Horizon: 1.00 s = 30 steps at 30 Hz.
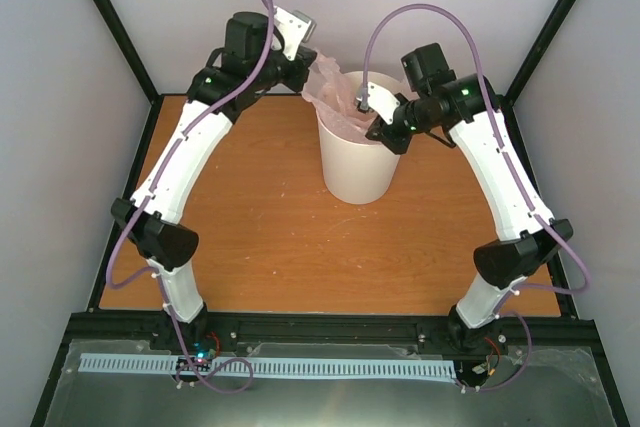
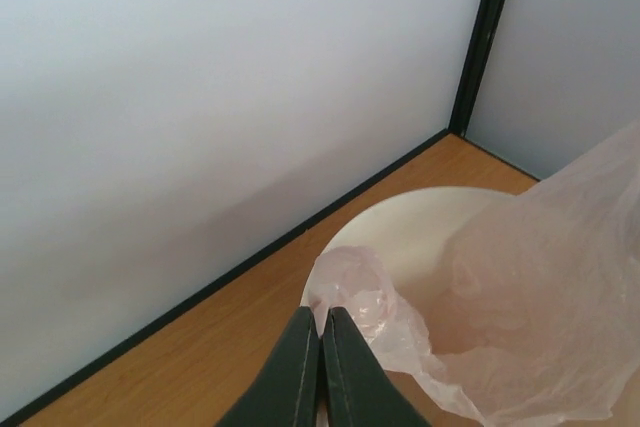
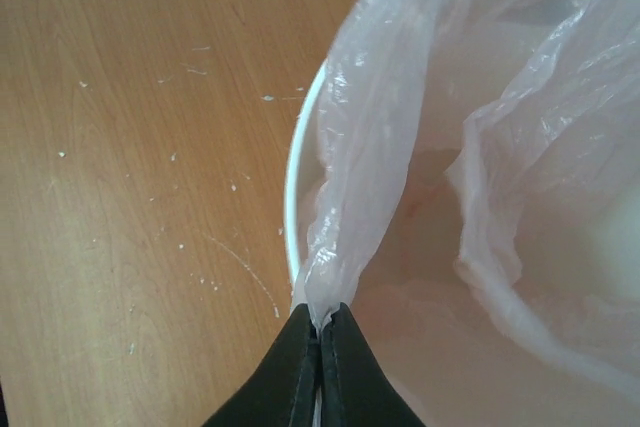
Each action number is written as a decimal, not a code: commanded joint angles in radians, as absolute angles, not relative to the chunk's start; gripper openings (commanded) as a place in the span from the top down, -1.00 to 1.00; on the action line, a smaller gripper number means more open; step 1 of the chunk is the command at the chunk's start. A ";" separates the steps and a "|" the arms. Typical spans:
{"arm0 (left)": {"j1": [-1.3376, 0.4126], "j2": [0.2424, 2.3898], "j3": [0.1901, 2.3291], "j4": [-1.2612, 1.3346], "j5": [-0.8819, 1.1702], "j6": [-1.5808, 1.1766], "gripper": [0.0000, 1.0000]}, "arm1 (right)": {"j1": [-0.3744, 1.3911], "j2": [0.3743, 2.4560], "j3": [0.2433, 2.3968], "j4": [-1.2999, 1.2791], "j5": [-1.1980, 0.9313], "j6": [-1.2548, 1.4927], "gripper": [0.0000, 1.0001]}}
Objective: Put the trash bags into the trash bin
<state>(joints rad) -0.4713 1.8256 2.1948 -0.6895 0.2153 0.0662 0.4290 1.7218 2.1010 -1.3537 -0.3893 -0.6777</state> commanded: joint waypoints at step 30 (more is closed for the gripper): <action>-0.377 1.697 1.806 -0.713 0.114 0.066 0.99 | 0.534 1.470 1.575 -1.055 -0.212 -0.654 0.93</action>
<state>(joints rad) -0.3779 1.6714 1.7863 -0.7567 0.1364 0.0658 0.5240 1.5043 1.6249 -1.1172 -0.2596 -0.6666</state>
